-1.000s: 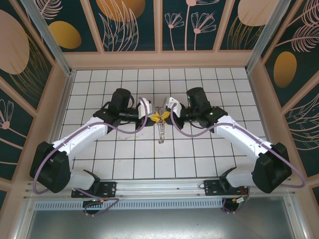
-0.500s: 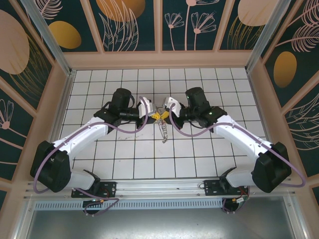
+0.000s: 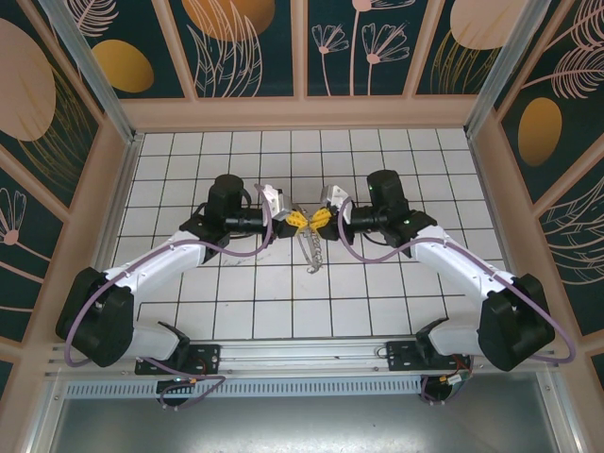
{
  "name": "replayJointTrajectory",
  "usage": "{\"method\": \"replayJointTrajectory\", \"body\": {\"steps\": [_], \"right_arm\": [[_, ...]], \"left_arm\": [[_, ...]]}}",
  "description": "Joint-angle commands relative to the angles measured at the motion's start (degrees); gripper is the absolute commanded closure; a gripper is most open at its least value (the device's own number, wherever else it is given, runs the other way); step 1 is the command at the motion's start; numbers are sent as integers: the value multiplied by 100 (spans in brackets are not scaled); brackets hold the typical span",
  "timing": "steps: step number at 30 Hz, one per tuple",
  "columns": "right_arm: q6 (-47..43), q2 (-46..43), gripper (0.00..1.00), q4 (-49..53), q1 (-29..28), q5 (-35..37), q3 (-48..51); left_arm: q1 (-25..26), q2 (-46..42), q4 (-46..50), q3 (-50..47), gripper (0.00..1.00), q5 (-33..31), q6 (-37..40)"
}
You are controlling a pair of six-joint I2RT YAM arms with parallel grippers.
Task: Put the keys on the keyring
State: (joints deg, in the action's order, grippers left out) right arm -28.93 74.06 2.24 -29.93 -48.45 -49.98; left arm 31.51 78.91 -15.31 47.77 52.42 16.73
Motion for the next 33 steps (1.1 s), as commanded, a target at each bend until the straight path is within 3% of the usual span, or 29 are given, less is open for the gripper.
{"method": "replayJointTrajectory", "body": {"steps": [1,5,10,15,24,28,33], "right_arm": [[237,-129,89,-502,92,-312,128],[277,-129,100,-435,90,-230,74],[314,-194,100,-288,62,-63,-36],[186,-134,100,278,-105,425,-396],[-74,176,100,1183,-404,1041,-972],[-102,257,100,1394,-498,1203,-1160],[-205,259,100,1584,-573,1268,-1269]], "left_arm": [[14,-224,-753,-64,100,519,-276],[18,-252,-764,-122,100,378,-278],[22,-217,376,136,100,-7,516],[22,-126,1498,454,91,-302,1262],[19,117,2659,975,86,-391,1925],[22,133,2680,1037,88,-405,1927],[16,138,2505,1069,97,-658,1714]]}}
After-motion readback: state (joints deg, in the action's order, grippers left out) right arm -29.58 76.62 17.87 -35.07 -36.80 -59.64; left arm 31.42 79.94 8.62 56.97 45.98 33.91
